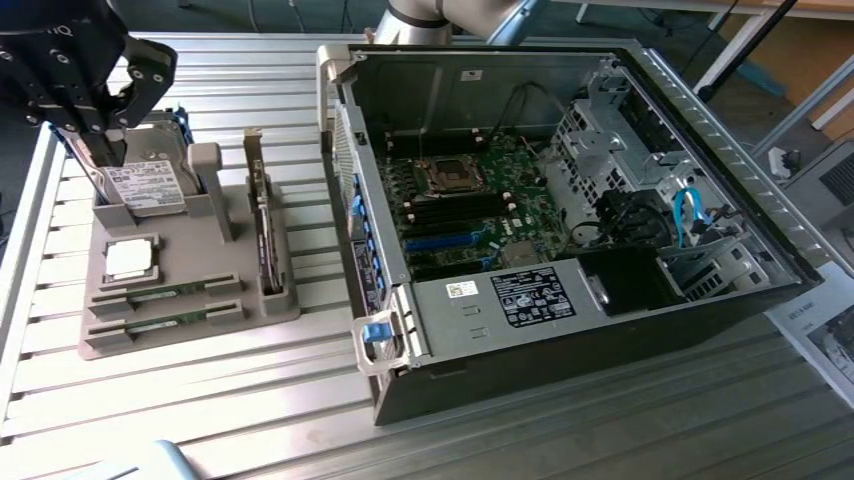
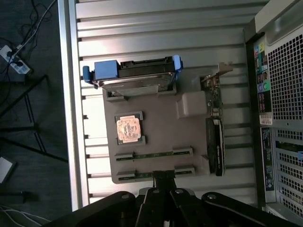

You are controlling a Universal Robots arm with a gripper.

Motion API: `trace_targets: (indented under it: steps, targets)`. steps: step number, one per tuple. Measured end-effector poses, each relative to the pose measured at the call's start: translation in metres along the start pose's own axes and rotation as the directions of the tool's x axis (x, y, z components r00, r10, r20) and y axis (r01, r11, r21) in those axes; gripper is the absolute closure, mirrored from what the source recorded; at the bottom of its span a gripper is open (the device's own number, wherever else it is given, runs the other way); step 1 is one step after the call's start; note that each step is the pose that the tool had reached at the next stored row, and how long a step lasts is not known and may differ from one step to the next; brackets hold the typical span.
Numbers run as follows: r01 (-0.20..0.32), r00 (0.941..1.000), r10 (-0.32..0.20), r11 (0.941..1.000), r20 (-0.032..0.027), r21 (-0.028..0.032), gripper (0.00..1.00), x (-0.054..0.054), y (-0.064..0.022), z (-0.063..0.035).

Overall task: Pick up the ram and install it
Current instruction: 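Reach for the ram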

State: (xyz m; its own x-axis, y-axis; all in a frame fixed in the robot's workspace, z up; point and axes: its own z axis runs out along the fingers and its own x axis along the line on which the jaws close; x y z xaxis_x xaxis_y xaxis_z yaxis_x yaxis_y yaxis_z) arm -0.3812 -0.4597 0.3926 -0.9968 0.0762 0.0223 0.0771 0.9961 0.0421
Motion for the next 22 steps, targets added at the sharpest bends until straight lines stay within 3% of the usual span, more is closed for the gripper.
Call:
trace_targets:
  steps: [5, 22]
  targets:
    - [0.000, 1.0000, 0.000, 1.0000, 0.0000, 0.0001, 0.90, -0.0004, -0.0055, -0.0003]
    - [0.000, 1.0000, 0.000, 1.0000, 0.0000, 0.0000, 0.90, -0.0033, -0.0034, -0.0002]
